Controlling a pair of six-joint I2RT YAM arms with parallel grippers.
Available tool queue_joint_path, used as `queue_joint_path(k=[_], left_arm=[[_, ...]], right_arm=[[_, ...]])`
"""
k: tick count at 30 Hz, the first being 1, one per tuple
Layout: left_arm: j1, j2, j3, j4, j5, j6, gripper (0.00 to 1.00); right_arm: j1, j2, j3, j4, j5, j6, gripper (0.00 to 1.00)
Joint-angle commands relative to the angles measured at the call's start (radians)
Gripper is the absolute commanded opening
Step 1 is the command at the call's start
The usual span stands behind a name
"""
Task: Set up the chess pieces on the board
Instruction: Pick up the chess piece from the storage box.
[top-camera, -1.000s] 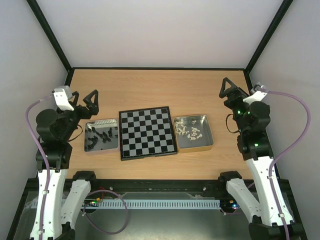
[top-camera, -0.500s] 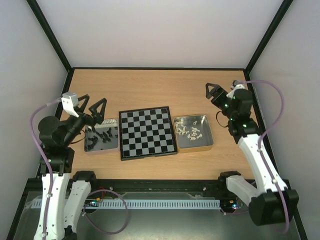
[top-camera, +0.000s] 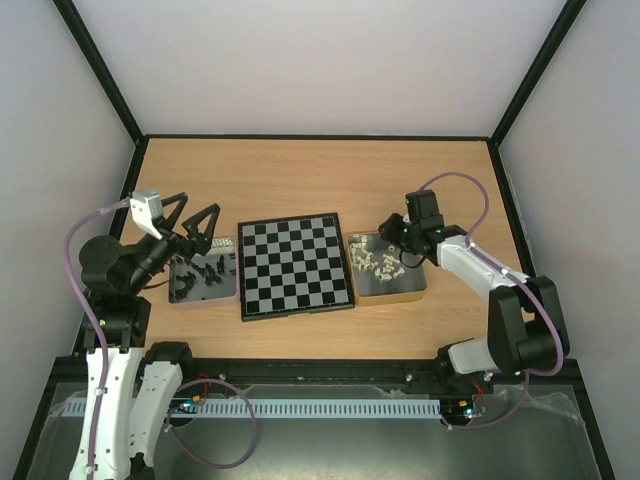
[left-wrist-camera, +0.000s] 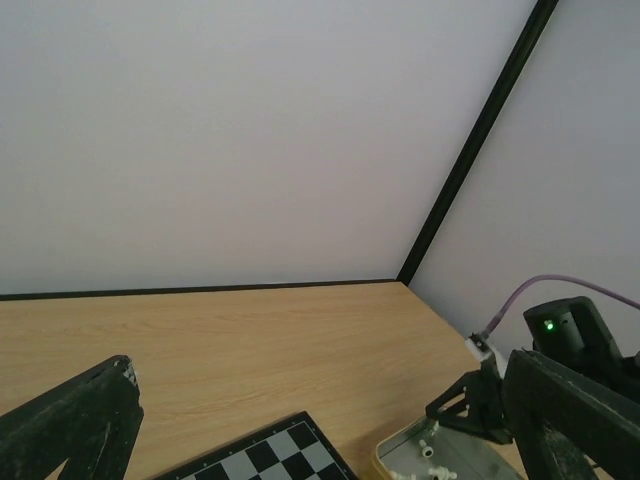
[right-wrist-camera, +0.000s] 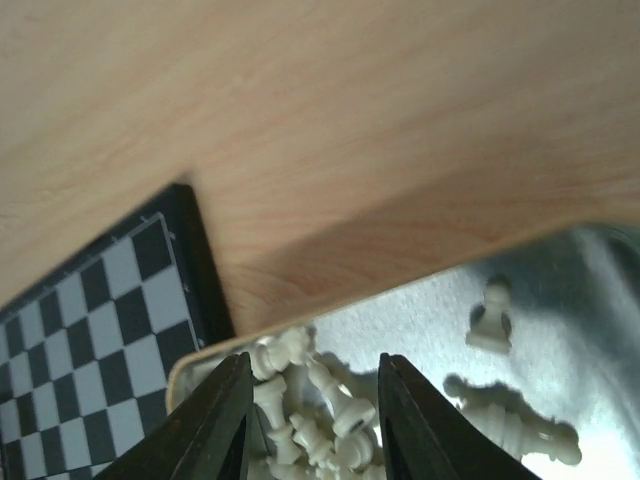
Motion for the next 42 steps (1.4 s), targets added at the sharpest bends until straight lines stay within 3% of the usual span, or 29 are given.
queue_joint_path(k=[1, 18, 23, 27, 30, 35, 42], left_arm=[[0.005, -0.011, -0.013, 0.018, 0.003, -0.005, 1.00], [0.005, 0.002, -0.036, 0.046, -0.009, -0.034, 1.00], [0.005, 0.002, -0.036, 0.042, -0.015, -0.030, 1.00], [0.005, 0.005, -0.039, 0.047, -0.018, -0.031, 1.00], [0.005, 0.008, -0.039, 0.050, -0.018, -0.034, 1.00], [0.005, 0.009, -0.039, 0.052, -0.022, -0.047, 1.00], [0.005, 0.029, -0.030, 0.051, -0.120, -0.104, 1.00]], right_arm=[[0.053, 0.019, 0.000, -0.074, 0.079, -0.028, 0.33], [0.216, 0.184, 0.043, -0.151, 0.187, -0.134, 0.32], [0.226, 0.214, 0.059, -0.159, 0.217, -0.144, 0.24], [0.233, 0.229, 0.068, -0.160, 0.236, -0.155, 0.13], [0.238, 0.217, 0.075, -0.168, 0.272, -0.154, 0.06], [0.248, 0.120, 0.084, -0.196, 0.305, -0.148, 0.05], [0.339, 0.008, 0.141, -0.229, 0.232, -0.142, 0.05]])
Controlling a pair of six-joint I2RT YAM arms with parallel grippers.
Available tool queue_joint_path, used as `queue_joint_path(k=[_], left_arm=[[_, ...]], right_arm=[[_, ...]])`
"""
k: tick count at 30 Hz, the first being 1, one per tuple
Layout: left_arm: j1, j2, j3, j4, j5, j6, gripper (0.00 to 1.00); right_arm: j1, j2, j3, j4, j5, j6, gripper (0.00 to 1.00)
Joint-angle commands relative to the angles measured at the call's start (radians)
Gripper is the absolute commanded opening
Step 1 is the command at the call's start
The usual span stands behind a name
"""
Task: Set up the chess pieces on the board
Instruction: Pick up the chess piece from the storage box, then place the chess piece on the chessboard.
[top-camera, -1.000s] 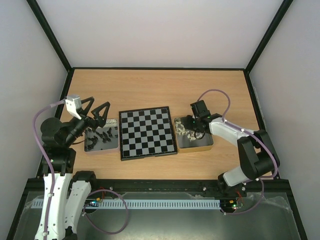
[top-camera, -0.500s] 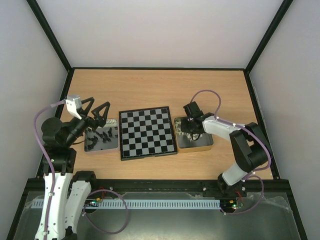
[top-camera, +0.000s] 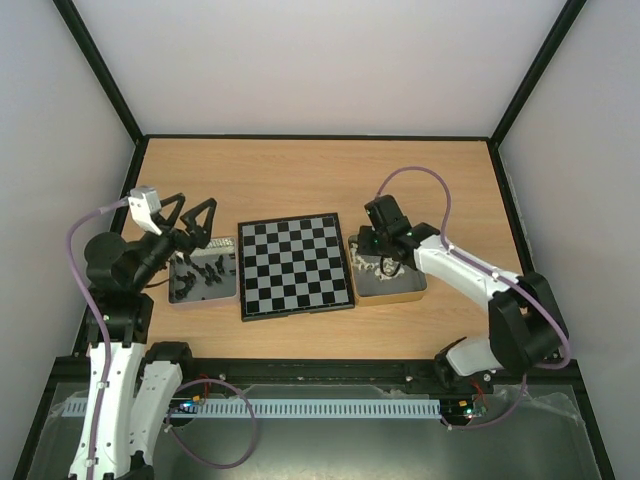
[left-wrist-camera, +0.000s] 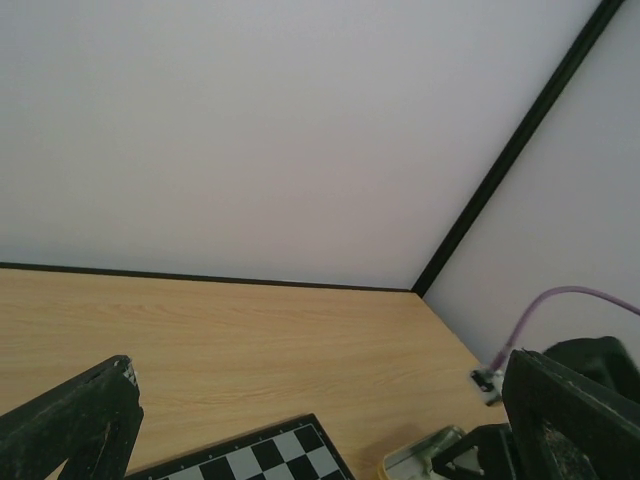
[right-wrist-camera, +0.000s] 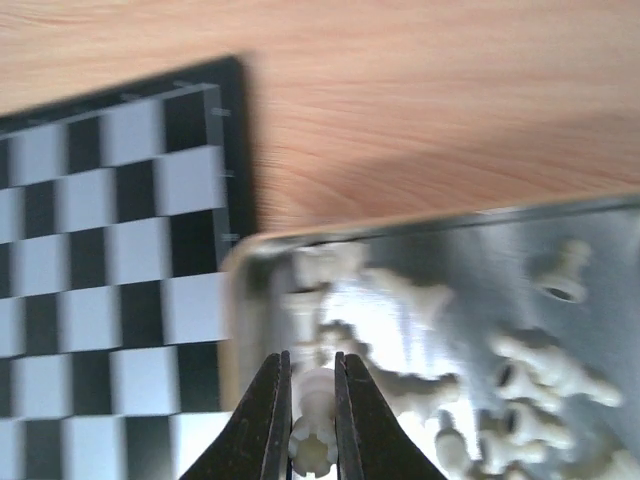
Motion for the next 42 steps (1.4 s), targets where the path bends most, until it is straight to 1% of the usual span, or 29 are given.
queue_joint_path(k=[1, 4, 7, 10, 13, 16, 21, 23, 28, 31, 42], left_arm=[[0.005, 0.021, 0.003, 0.030, -0.077, -0.048, 1.00], [0.005, 0.023, 0.008, 0.020, -0.115, -0.067, 1.00], [0.005, 0.015, 0.024, -0.002, -0.170, -0.077, 1.00], [0.005, 0.009, 0.054, -0.043, -0.238, -0.079, 1.00], [0.005, -0.001, 0.080, -0.085, -0.280, -0.073, 1.00], [0.005, -0.010, 0.087, -0.104, -0.290, -0.068, 1.00], [0.006, -0.023, 0.092, -0.128, -0.298, -0.059, 1.00], [0.006, -0.026, 0.098, -0.137, -0.304, -0.055, 1.00], [0.005, -0.030, 0.105, -0.155, -0.315, -0.048, 1.00], [0.006, -0.032, 0.106, -0.163, -0.317, -0.047, 1.00], [0.006, -0.034, 0.110, -0.176, -0.326, -0.051, 1.00]], right_arm=[[0.083, -0.052, 0.067, -0.043, -0.033, 0.007, 0.05], [0.160, -0.051, 0.087, -0.026, -0.050, 0.017, 0.05], [0.269, -0.013, 0.113, 0.011, -0.075, 0.014, 0.05], [0.406, 0.089, 0.172, 0.026, -0.080, -0.004, 0.04], [0.514, 0.199, 0.239, 0.026, -0.061, -0.021, 0.04], [0.598, 0.303, 0.313, 0.017, -0.049, -0.038, 0.04], [0.699, 0.432, 0.428, 0.002, -0.009, -0.067, 0.04], [0.729, 0.473, 0.469, -0.005, 0.016, -0.076, 0.03], [0.750, 0.547, 0.516, -0.010, 0.074, -0.076, 0.03], [0.752, 0.570, 0.520, -0.010, 0.108, -0.076, 0.03], [0.753, 0.633, 0.543, 0.000, 0.150, -0.078, 0.03]])
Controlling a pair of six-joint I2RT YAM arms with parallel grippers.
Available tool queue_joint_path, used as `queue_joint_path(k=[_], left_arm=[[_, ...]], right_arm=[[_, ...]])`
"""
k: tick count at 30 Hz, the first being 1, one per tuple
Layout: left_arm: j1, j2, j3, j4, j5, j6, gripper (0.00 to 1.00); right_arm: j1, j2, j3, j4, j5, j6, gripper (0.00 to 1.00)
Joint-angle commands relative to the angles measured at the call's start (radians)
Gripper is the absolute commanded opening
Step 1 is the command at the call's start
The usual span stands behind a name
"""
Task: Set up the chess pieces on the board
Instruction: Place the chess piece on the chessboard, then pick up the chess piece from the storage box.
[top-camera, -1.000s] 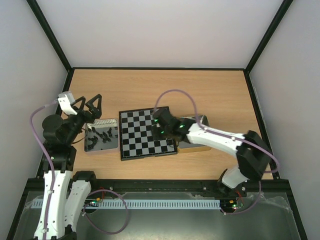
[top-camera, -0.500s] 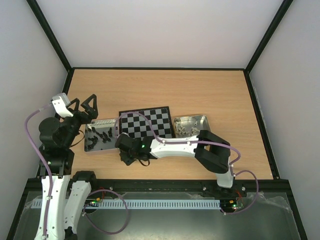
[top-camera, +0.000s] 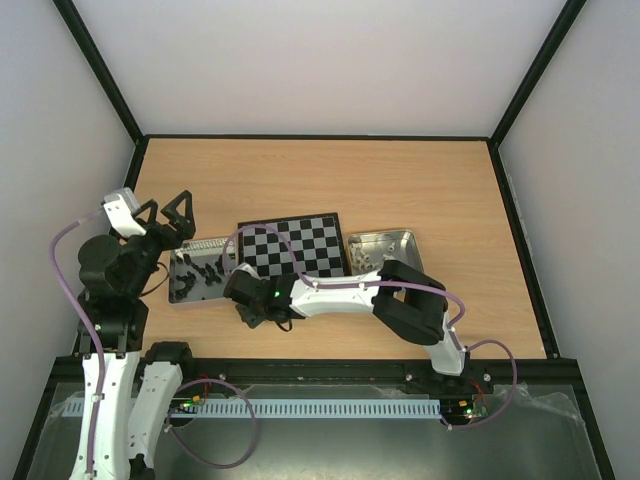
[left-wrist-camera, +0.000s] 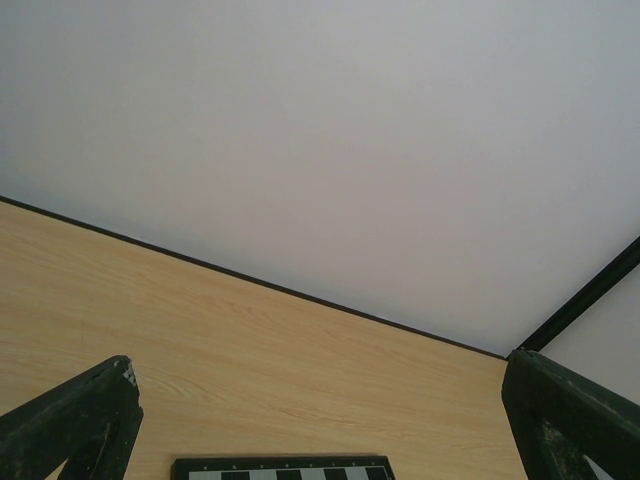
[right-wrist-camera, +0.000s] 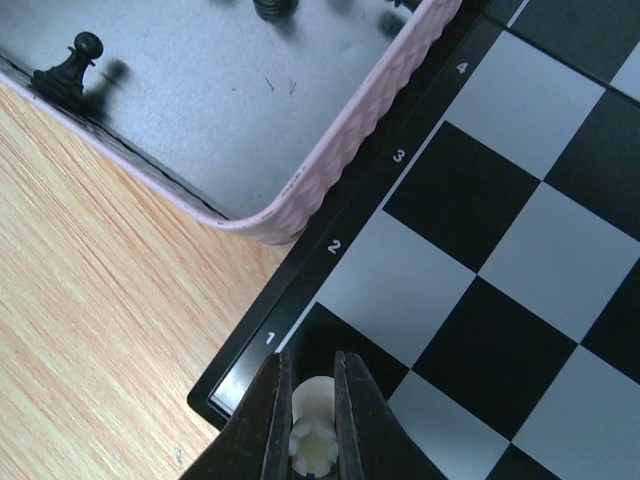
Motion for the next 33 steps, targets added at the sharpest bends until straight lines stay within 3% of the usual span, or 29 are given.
queue_joint_path(k=[1, 7, 12, 16, 25, 33], left_arm=[[0.006, -0.008, 0.037, -0.007, -0.007, 0.010, 1.00], [0.006, -0.008, 0.037, -0.009, -0.009, 0.011, 1.00], [0.005, -0.005, 0.043, -0.010, -0.006, 0.011, 1.00], [0.005, -0.004, 0.046, -0.011, -0.003, 0.012, 1.00], [0.006, -0.005, 0.044, -0.017, 0.004, 0.014, 1.00], [0.006, -0.004, 0.038, 0.001, 0.033, 0.016, 1.00]], right_arm=[[0.003, 0.045, 0.020, -0.022, 0.046, -0.010, 0.03], [0.003, 0.055, 0.022, -0.023, 0.032, -0.018, 0.09], [0.003, 0.009, 0.033, -0.016, 0.008, -0.012, 0.31], [0.003, -0.059, 0.030, 0.015, 0.012, 0.004, 0.41], [-0.041, -0.264, -0.120, 0.094, 0.192, 0.063, 0.42], [-0.251, -0.543, -0.350, 0.096, 0.383, 0.135, 0.41]])
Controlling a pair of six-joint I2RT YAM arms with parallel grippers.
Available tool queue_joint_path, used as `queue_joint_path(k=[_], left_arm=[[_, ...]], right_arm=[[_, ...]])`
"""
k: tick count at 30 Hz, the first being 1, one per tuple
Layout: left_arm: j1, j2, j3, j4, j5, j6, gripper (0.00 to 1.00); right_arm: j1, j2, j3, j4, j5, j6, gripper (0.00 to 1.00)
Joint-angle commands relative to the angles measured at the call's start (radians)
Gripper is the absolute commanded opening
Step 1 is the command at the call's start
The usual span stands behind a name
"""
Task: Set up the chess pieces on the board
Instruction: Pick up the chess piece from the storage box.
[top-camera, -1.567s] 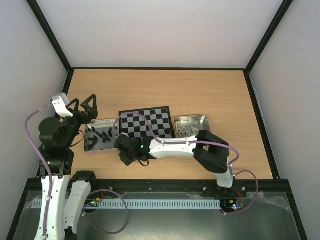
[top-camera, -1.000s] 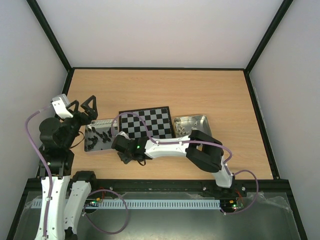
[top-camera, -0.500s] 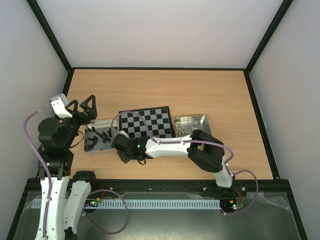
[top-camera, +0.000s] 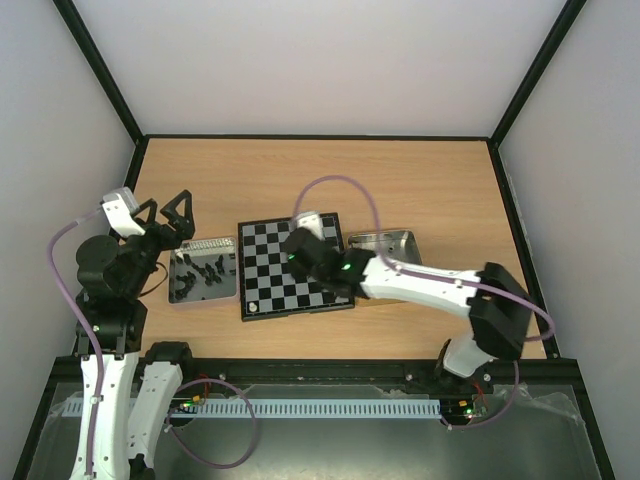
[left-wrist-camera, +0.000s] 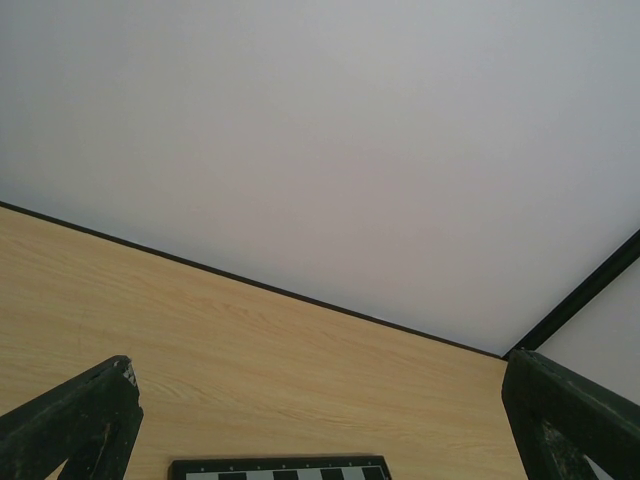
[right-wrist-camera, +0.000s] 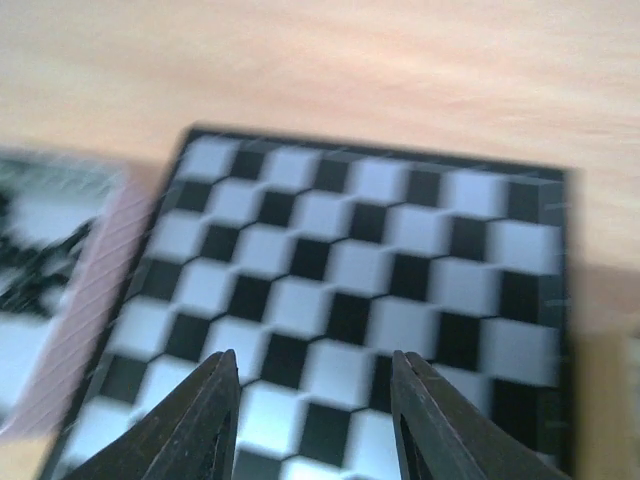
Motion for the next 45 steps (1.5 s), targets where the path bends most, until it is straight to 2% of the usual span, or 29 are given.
queue_joint_path(k=[1, 6, 13, 20, 28, 38, 40, 45], left_arm=[[0.005, -0.003, 0.019, 0.022, 0.031, 0.011, 1.00], [0.006, -0.002, 0.006, 0.038, 0.037, 0.002, 1.00], [0.006, 0.003, -0.008, 0.051, 0.040, -0.004, 1.00], [0.006, 0.005, -0.018, 0.054, 0.040, -0.002, 1.00], [0.005, 0.000, -0.022, 0.046, 0.035, 0.004, 1.00], [0.006, 0.003, -0.038, 0.073, 0.039, -0.018, 1.00], [0.006, 0.004, -0.040, 0.073, 0.041, -0.019, 1.00], [0.005, 0.002, -0.044, 0.070, 0.039, -0.019, 1.00]], right_arm=[[-0.126, -0.144, -0.121, 0.001, 0.153, 0.068, 0.40], [-0.311, -0.244, -0.267, -0.042, 0.112, 0.200, 0.35], [-0.478, -0.266, -0.403, -0.060, -0.043, 0.215, 0.28], [-0.509, -0.200, -0.430, -0.063, -0.038, 0.196, 0.13], [-0.510, -0.134, -0.431, -0.039, -0.114, 0.183, 0.14], [-0.511, -0.113, -0.467, -0.031, -0.101, 0.208, 0.15], [-0.510, -0.112, -0.469, -0.028, -0.106, 0.207, 0.13], [-0.510, -0.119, -0.461, -0.028, -0.107, 0.198, 0.03]])
